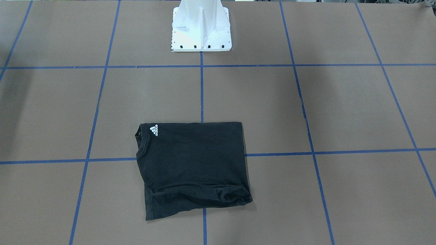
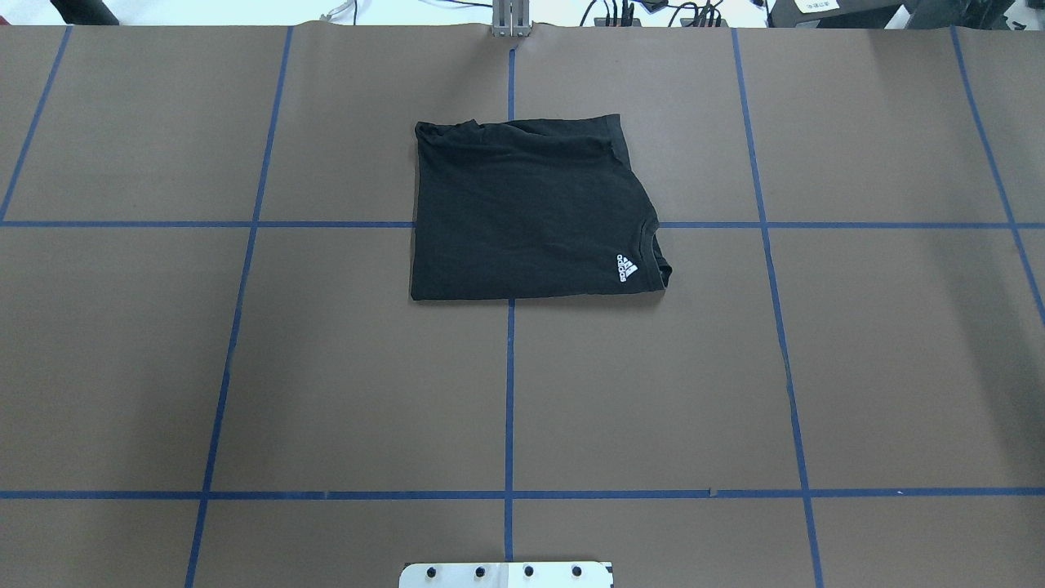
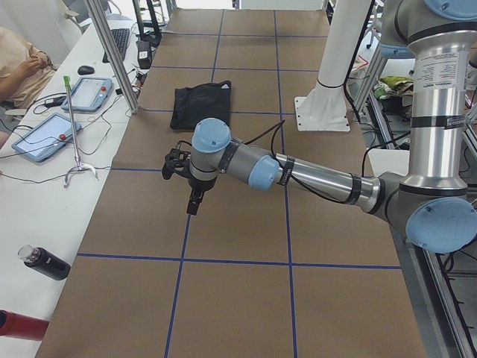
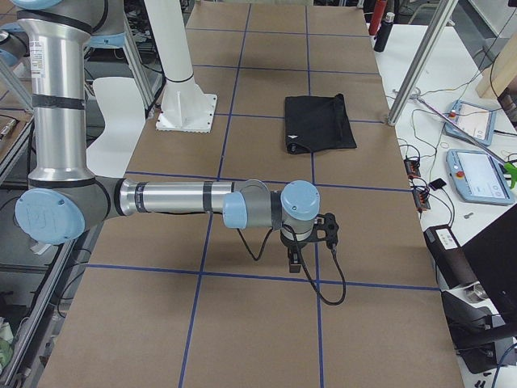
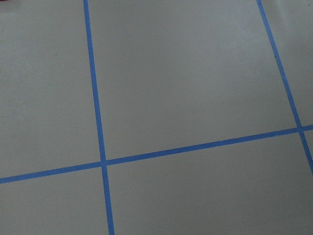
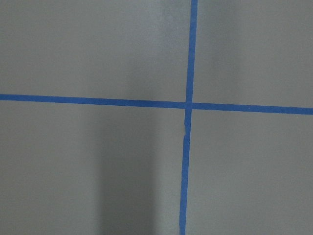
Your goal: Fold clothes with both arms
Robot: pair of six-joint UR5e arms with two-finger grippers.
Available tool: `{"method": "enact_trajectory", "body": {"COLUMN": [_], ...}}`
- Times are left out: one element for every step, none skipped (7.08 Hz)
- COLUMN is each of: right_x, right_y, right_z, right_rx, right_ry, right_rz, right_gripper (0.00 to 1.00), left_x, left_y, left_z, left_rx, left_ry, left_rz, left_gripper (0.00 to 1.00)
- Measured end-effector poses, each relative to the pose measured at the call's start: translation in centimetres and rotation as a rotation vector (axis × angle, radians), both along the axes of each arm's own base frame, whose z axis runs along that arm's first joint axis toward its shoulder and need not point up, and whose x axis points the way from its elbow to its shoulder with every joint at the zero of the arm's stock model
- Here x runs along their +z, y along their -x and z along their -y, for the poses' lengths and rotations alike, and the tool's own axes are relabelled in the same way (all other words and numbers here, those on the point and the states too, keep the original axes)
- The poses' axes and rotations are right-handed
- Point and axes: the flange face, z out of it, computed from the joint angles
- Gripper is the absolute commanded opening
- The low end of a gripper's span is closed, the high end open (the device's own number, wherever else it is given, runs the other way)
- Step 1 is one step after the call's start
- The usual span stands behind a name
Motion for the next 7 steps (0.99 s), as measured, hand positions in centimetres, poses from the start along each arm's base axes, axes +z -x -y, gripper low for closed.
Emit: {"method": "enact_trajectory", "body": {"right_x": [0.0,0.0,0.2,0.3,0.5,0.9,1.3], "right_y": [0.0,0.0,-0.1,-0.1,-0.1,-0.1,-0.1], "right_z": [0.0,0.1,0.1,0.1,0.1,0.0,0.0], "right_rx": [0.0,0.0,0.0,0.0,0.0,0.0,0.0], "right_ry": [-0.008,-0.013,-0.014,-0.014,-0.012,-0.004,0.0], "right_rz": [-0.003,-0.01,-0.019,-0.028,-0.032,-0.035,-0.038], "right_gripper": [1.0,1.0,1.0,1.0,1.0,1.0,1.0], "left_x": [0.0,-0.1,0.0,0.4,1.2,2.7,4.2], "left_y": [0.0,0.0,0.0,0.0,0.0,-0.1,-0.1], "left_z": [0.0,0.0,0.0,0.0,0.1,0.3,0.6], "left_rx": [0.0,0.0,0.0,0.0,0.001,0.002,0.002], "left_ry": [-0.001,-0.001,0.0,0.006,0.021,0.047,0.073], "left_rz": [0.0,-0.001,0.001,0.002,0.003,0.004,0.006], "left_gripper": [1.0,1.0,1.0,1.0,1.0,1.0,1.0]}}
